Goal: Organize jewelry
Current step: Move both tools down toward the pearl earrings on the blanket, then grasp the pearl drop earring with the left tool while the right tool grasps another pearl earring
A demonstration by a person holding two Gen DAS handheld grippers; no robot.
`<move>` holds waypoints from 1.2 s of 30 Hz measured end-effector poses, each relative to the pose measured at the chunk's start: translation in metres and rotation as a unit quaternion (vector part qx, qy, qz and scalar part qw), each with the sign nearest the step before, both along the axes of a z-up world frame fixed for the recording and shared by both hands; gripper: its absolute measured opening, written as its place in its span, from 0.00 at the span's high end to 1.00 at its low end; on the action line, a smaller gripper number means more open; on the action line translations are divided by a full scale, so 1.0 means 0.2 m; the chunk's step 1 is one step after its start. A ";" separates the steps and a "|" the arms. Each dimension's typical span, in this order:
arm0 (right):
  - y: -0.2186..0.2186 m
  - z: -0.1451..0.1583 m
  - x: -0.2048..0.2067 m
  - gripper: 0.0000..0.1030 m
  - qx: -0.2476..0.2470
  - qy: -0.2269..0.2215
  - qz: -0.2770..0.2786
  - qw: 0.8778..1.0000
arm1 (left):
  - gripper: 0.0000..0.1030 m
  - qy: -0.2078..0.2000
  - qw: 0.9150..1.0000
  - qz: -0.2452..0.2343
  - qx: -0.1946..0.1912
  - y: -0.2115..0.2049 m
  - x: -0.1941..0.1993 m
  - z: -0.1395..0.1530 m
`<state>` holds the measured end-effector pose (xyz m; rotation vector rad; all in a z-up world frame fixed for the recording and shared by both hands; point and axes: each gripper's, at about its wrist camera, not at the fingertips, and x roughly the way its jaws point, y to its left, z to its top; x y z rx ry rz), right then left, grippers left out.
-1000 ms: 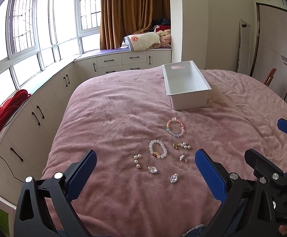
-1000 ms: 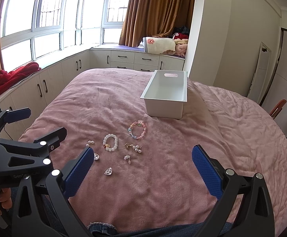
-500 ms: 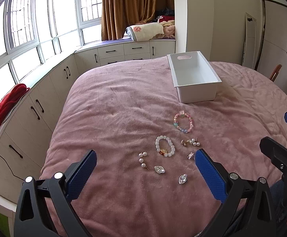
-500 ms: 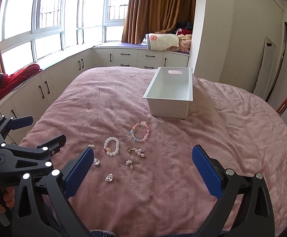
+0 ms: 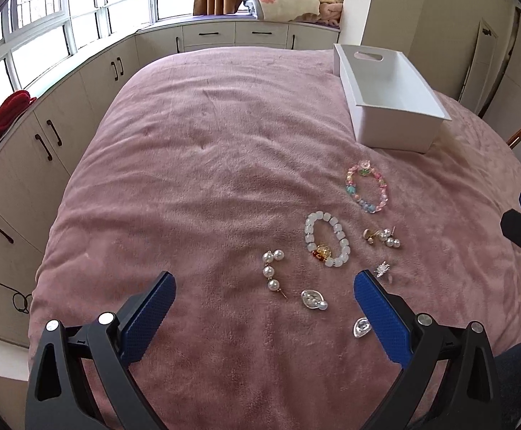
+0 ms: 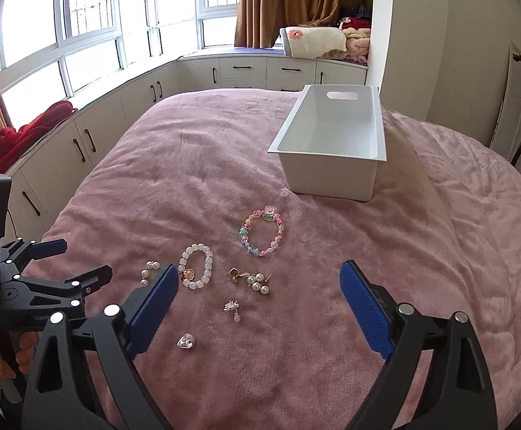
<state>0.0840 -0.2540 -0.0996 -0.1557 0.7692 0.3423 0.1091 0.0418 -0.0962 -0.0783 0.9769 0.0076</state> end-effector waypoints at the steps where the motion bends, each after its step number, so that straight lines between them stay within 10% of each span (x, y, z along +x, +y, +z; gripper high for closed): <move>1: 0.01 -0.02 0.02 0.20 -0.003 0.005 0.004 1.000 | 0.02 0.004 1.000 -0.003 0.000 0.00 0.02 -0.03; 13: 0.10 -0.45 0.32 0.42 -0.014 0.105 0.034 0.994 | 0.02 0.041 0.998 -0.039 0.005 -0.02 0.21 -0.32; 28: 0.12 -0.76 0.43 0.54 -0.038 0.155 0.032 0.987 | 0.44 0.060 0.998 -0.023 0.006 0.05 0.31 -0.49; 36: 0.11 -0.76 0.38 0.88 -0.001 0.175 0.049 0.983 | 0.76 0.055 0.998 -0.017 -0.006 0.07 0.28 -0.47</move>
